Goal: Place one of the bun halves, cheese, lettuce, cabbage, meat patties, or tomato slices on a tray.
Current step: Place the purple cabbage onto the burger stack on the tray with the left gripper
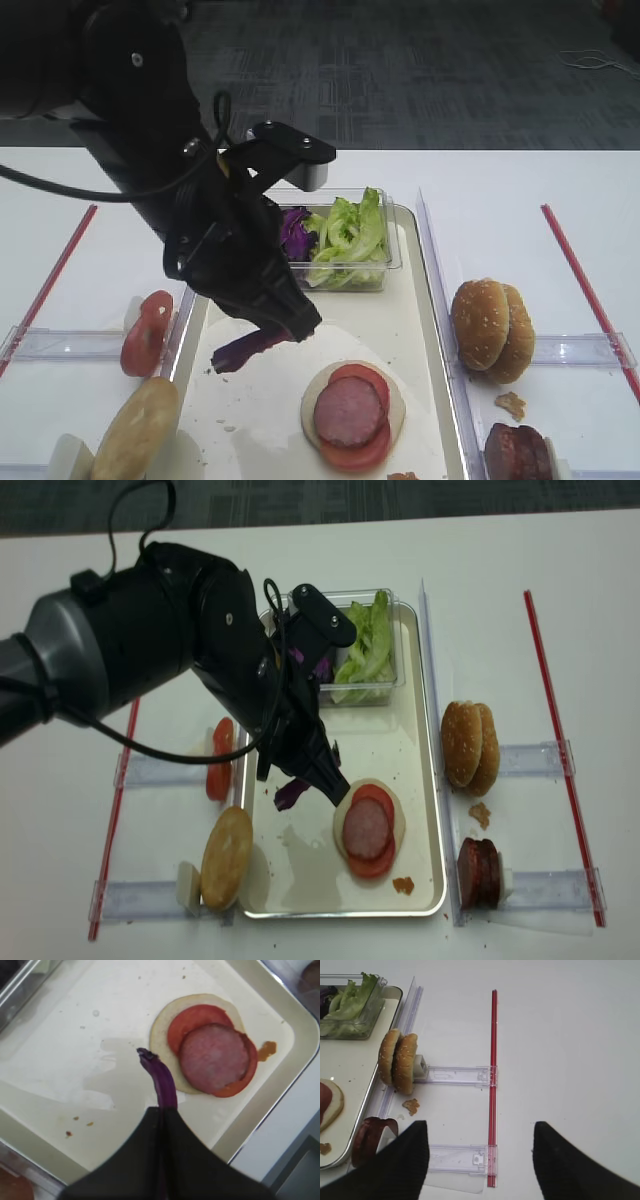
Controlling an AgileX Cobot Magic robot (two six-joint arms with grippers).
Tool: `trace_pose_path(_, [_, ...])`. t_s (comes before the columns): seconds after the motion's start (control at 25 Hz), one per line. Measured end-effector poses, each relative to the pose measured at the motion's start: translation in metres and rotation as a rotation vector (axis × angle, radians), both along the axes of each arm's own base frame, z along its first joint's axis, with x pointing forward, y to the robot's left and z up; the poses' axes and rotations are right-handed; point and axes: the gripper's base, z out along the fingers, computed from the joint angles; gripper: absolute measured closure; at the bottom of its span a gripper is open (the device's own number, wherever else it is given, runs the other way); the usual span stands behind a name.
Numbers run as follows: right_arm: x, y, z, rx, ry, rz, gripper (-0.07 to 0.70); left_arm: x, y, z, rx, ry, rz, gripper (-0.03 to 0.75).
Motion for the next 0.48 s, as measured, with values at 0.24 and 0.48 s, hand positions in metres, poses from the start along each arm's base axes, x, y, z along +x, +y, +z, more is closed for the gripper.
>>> trace_pose_path(0.24, [0.0,0.0,0.0,0.0,0.0,0.0,0.164,-0.005,-0.011,0.0,-0.047,-0.001,-0.049,0.733])
trace_pose_path(0.48, [0.0,0.0,0.0,0.0,0.0,0.0,0.164,-0.02,-0.029,-0.004,-0.056,-0.016,-0.191,0.733])
